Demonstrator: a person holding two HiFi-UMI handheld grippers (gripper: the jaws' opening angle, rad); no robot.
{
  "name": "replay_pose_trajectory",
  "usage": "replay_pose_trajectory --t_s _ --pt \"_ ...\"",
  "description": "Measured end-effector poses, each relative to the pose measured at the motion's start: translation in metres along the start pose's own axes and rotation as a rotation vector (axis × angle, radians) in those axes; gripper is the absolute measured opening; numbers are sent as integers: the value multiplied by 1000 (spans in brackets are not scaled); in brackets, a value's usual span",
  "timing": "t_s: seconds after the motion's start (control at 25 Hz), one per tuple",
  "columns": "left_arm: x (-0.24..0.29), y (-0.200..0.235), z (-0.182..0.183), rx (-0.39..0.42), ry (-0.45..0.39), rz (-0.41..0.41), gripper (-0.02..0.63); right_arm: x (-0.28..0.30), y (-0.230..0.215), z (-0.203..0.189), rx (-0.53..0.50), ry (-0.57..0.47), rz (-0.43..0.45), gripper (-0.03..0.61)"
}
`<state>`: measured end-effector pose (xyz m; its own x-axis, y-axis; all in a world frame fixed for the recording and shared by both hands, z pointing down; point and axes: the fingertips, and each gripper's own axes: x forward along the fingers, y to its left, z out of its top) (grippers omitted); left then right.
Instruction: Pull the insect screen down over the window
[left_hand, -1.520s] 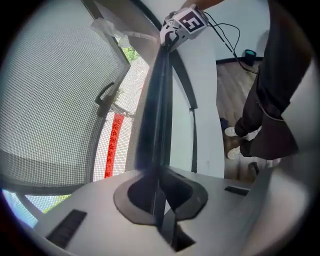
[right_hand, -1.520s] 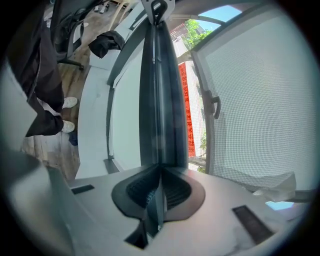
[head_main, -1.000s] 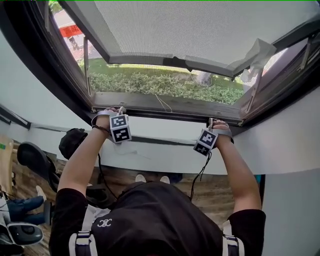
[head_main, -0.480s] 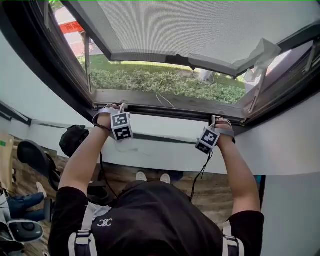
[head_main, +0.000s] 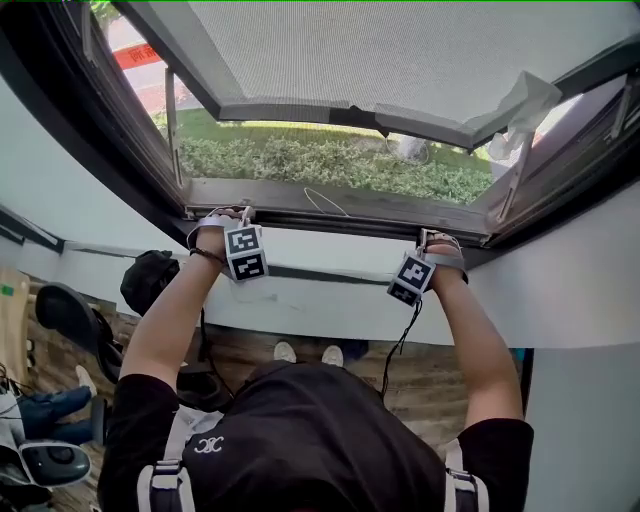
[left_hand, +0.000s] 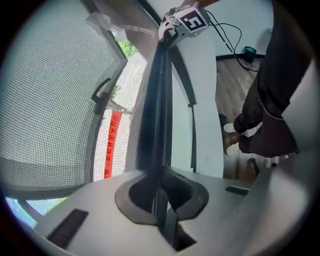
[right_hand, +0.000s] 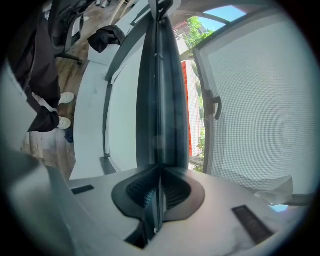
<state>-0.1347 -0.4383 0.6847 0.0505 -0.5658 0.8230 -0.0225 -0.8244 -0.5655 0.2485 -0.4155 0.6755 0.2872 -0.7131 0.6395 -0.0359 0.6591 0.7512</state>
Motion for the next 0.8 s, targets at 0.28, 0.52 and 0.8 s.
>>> replay_pose_trajectory --t_s 0.28,0.52,0.8 --pt "0 4 0 -20 -12 35 32 -1 -5 -1 63 -12 -26 23" --pt "-2 3 -1 -21 -23 41 32 -3 -5 -1 70 -18 -54 23" --pt "-3 3 -1 -36 -37 74 38 -4 -5 -1 79 -39 -96 25"
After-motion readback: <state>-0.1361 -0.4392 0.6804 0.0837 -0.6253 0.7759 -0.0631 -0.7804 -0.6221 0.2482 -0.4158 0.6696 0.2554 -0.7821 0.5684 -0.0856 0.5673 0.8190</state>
